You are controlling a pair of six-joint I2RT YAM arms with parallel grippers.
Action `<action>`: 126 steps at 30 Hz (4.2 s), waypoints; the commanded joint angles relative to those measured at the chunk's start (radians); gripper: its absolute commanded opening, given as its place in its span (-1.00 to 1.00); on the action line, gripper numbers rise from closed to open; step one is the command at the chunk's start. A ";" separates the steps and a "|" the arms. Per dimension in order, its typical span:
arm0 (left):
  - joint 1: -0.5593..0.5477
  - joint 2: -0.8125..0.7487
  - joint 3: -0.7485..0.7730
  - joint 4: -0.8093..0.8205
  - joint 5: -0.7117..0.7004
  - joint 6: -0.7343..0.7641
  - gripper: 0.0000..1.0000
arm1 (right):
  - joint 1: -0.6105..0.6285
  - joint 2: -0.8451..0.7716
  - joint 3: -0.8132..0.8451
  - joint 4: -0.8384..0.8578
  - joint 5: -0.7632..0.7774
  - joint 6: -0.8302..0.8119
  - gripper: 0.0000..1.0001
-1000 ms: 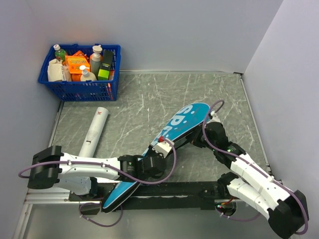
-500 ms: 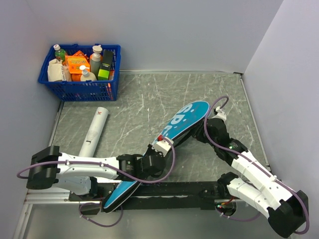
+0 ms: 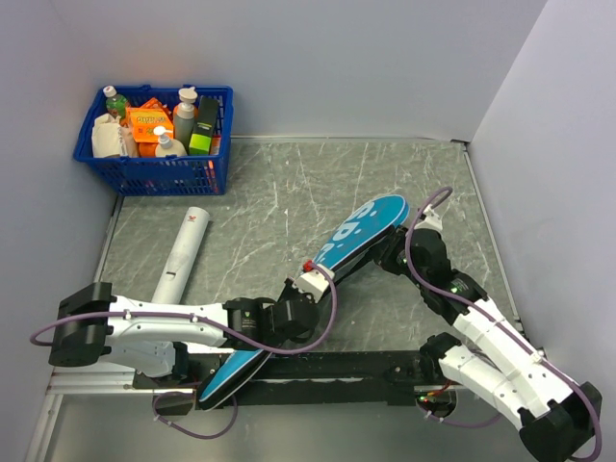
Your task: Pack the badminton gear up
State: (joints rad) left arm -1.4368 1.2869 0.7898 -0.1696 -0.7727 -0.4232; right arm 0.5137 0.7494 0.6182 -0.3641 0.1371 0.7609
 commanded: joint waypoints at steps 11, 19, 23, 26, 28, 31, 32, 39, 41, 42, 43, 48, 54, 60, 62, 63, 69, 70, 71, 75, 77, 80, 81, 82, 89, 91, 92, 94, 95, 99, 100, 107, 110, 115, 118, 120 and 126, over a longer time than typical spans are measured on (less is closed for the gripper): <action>-0.004 -0.054 0.025 0.090 -0.020 -0.003 -0.98 | 0.000 0.002 0.037 0.040 -0.030 0.000 -0.77; -0.004 -0.087 0.020 0.087 -0.007 -0.005 -0.98 | 0.002 0.062 0.038 0.068 0.081 -0.026 -0.79; -0.004 -0.104 0.016 0.084 -0.002 -0.002 -0.98 | -0.001 0.068 0.064 0.053 0.130 -0.051 -0.51; -0.004 -0.110 0.015 0.079 -0.005 -0.002 -0.98 | -0.007 0.062 0.078 0.040 0.137 -0.064 -0.32; -0.004 -0.109 0.014 0.079 -0.008 -0.002 -0.98 | -0.006 0.051 0.084 0.033 0.134 -0.077 -0.28; -0.004 -0.103 0.011 0.085 -0.008 0.000 -0.98 | -0.007 0.039 0.090 0.019 0.130 -0.097 -0.23; -0.004 -0.103 0.008 0.091 -0.007 0.000 -0.98 | -0.007 0.038 0.094 0.016 0.125 -0.103 -0.22; -0.004 -0.098 0.006 0.097 0.000 -0.002 -0.98 | -0.029 0.031 0.135 -0.018 0.125 -0.159 -0.22; -0.004 -0.101 0.005 0.097 0.000 -0.003 -0.98 | -0.041 0.031 0.156 -0.030 0.128 -0.170 -0.23; -0.004 -0.101 0.003 0.096 0.000 -0.005 -0.98 | -0.044 0.031 0.163 -0.033 0.127 -0.179 -0.23; -0.004 -0.100 0.005 0.093 0.000 -0.008 -0.98 | -0.047 0.034 0.175 -0.039 0.128 -0.183 -0.24; -0.004 -0.100 0.005 0.087 -0.002 -0.011 -0.98 | -0.064 0.053 0.202 -0.052 0.133 -0.199 -0.25; -0.004 -0.106 0.002 0.085 0.003 -0.014 -0.98 | -0.087 0.082 0.193 -0.021 0.111 -0.199 -0.28; -0.004 -0.100 0.003 0.090 0.009 -0.009 -0.98 | -0.096 0.096 0.207 -0.006 0.099 -0.195 -0.34; -0.004 -0.097 0.006 0.088 0.007 -0.008 -0.98 | -0.099 0.099 0.213 -0.004 0.093 -0.193 -0.35; -0.004 -0.095 0.006 0.088 0.009 -0.008 -0.98 | -0.099 0.102 0.219 -0.003 0.090 -0.195 -0.37; -0.004 -0.087 0.008 0.091 0.015 -0.008 -0.98 | -0.103 0.120 0.242 -0.001 0.075 -0.199 -0.41; -0.004 -0.086 0.008 0.093 0.015 -0.008 -0.98 | -0.103 0.122 0.245 -0.002 0.073 -0.201 -0.42; -0.004 -0.083 0.008 0.094 0.015 -0.008 -0.98 | -0.106 0.128 0.256 -0.004 0.068 -0.202 -0.48; -0.004 -0.078 0.012 0.097 0.010 -0.008 -0.98 | -0.103 0.137 0.255 -0.010 0.035 -0.204 -0.98; -0.004 -0.070 0.017 0.104 0.006 -0.002 -0.98 | -0.103 0.136 0.223 -0.004 0.013 -0.193 -1.00; -0.001 -0.044 0.034 0.110 -0.010 0.011 -0.98 | -0.103 0.130 0.146 0.028 -0.059 -0.167 -1.00; 0.004 -0.038 0.040 0.114 -0.010 0.014 -0.98 | -0.101 0.127 0.129 0.030 -0.082 -0.158 -1.00; 0.007 -0.026 0.045 0.120 -0.005 0.021 -0.98 | -0.103 0.122 0.109 0.034 -0.114 -0.144 -0.97; 0.024 0.031 0.068 0.162 0.001 0.047 -0.98 | -0.101 -0.008 0.078 -0.080 -0.058 -0.143 -0.40; 0.026 0.054 0.074 0.162 0.000 0.046 -0.98 | -0.101 -0.050 0.122 -0.128 -0.036 -0.149 -0.34; 0.027 0.061 0.075 0.162 -0.002 0.046 -0.98 | -0.103 -0.058 0.138 -0.147 -0.019 -0.153 -0.32; 0.027 0.080 0.077 0.162 -0.004 0.041 -0.98 | -0.101 -0.065 0.181 -0.197 0.001 -0.152 -0.29; 0.027 0.084 0.077 0.162 0.000 0.040 -0.98 | -0.103 -0.064 0.193 -0.211 0.022 -0.150 -0.29; 0.027 0.109 0.080 0.189 0.003 0.034 -0.98 | -0.103 -0.050 0.230 -0.219 0.042 -0.138 -0.29; 0.027 0.111 0.080 0.190 0.003 0.032 -0.98 | -0.103 -0.035 0.241 -0.213 0.042 -0.135 -0.29; 0.027 0.111 0.077 0.186 0.006 0.035 -0.98 | -0.103 0.025 0.247 -0.208 0.045 -0.106 -0.35; 0.027 0.103 0.074 0.183 0.007 0.038 -0.98 | -0.109 0.034 0.230 -0.211 0.059 -0.094 -0.37; 0.027 0.092 0.072 0.182 0.009 0.040 -0.98 | -0.142 0.045 0.178 -0.176 0.039 -0.083 -0.44; 0.027 0.089 0.072 0.177 0.010 0.040 -0.98 | -0.164 0.056 0.164 -0.161 0.019 -0.080 -0.46; 0.027 0.085 0.071 0.176 0.010 0.038 -0.98 | -0.173 0.064 0.152 -0.150 0.009 -0.080 -0.47; 0.027 0.088 0.072 0.171 0.007 0.041 -0.98 | -0.213 0.079 0.124 -0.099 -0.045 -0.075 -0.48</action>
State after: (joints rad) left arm -1.4139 1.4052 0.8196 -0.0681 -0.7486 -0.3927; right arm 0.3225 0.8234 0.7559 -0.5282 0.1284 0.6735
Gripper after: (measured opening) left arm 0.067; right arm 0.263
